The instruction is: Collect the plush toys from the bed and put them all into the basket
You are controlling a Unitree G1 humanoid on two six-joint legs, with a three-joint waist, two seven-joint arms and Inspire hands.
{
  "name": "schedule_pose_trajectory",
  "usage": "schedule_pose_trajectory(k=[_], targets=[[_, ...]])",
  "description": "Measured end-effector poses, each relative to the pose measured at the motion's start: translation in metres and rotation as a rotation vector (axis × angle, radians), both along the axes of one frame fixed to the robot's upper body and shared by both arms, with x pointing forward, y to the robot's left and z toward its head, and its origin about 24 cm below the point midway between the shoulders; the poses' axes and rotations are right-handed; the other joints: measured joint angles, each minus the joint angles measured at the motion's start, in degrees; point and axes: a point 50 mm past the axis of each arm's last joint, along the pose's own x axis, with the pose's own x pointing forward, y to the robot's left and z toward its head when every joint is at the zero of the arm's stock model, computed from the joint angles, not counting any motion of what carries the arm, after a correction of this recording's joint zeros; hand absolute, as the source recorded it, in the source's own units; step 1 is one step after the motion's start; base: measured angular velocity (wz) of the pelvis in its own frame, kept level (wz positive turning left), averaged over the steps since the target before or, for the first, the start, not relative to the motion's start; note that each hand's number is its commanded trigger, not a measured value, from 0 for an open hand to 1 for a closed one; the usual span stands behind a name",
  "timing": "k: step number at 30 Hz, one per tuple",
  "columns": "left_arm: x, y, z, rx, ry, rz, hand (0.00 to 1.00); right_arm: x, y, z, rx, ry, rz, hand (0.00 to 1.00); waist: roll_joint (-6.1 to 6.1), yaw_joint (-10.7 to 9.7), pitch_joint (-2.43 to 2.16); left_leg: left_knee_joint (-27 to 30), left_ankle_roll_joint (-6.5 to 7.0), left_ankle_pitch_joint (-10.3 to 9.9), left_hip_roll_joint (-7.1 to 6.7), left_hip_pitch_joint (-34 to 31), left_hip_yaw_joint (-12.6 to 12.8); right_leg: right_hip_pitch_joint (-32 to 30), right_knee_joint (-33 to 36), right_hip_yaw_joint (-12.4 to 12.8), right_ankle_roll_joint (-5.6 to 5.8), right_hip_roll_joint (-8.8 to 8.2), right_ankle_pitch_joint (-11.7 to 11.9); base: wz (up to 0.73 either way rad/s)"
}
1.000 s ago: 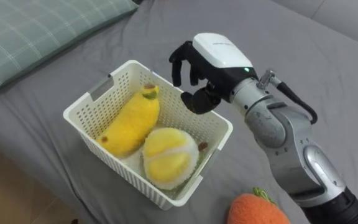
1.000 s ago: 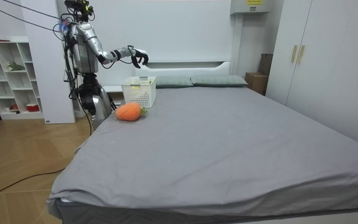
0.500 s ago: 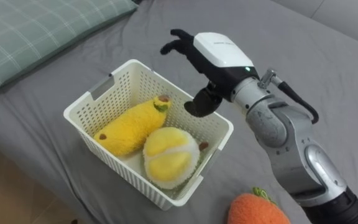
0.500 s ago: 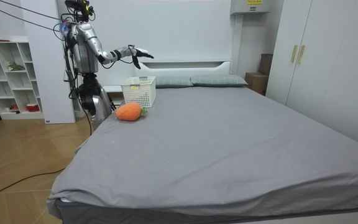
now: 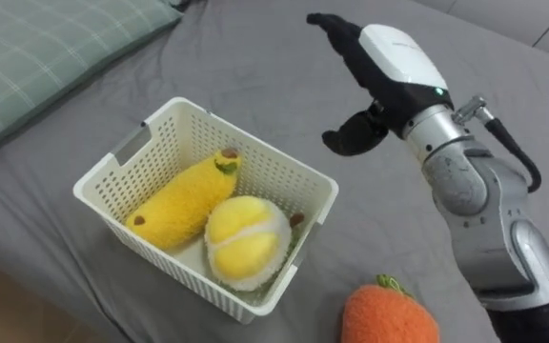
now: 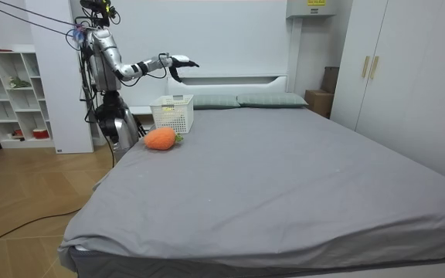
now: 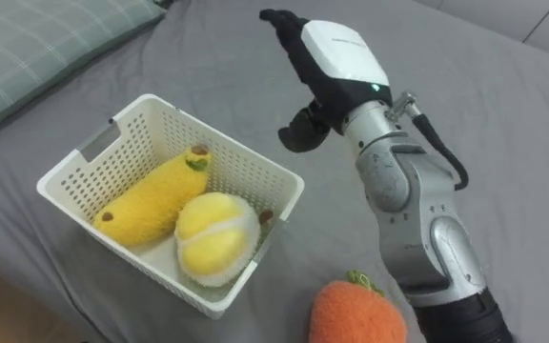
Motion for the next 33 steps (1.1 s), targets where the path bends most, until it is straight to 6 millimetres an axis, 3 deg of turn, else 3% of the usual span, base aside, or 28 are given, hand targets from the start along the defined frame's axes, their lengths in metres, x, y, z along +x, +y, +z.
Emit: schedule_pose_trajectory(k=[9,15,20,28,33], targets=[[-0.006,0.0,-0.001,-0.004,-0.003,0.024,0.0,-0.009,-0.028,-0.022,0.114,0.068,-0.079,0.0,0.4,-2.73,0.1,-0.17,0.09,-0.05,0.0,0.64,1.35,0.12,0.1,1.17,-0.02,-0.05,0.02,-0.08],[-0.013,0.001,-0.002,-0.005,0.01,0.04,0.0,-0.023,-0.05,-0.047,0.227,0.173,-0.148,0.0,1.16,-4.61,0.02,-0.32,0.21,-0.15,0.11,1.08,2.28,0.08,0.18,2.39,-0.02,0.02,0.02,-0.08],[-0.016,-0.001,-0.003,-0.005,0.012,0.06,0.0,-0.035,-0.063,-0.085,0.262,0.304,-0.237,0.0,1.95,-5.63,-0.39,-0.68,0.38,-0.28,0.17,1.6,3.18,0.15,0.22,3.48,0.02,0.08,0.04,-0.11],[-0.017,-0.003,-0.004,0.014,0.009,0.077,0.0,-0.056,-0.072,-0.137,0.26,0.472,-0.336,0.0,2.34,-5.73,-0.26,-0.81,0.4,-0.34,0.25,2.2,3.68,0.39,0.2,3.78,0.02,0.16,0.04,-0.03],[-0.018,-0.007,-0.005,-0.007,0.009,0.096,0.0,-0.074,-0.064,-0.178,0.265,0.651,-0.355,0.0,2.7,-5.56,-0.2,-0.69,0.44,-0.62,0.23,2.13,3.58,0.47,0.15,3.74,0.05,0.17,0.05,0.0]])
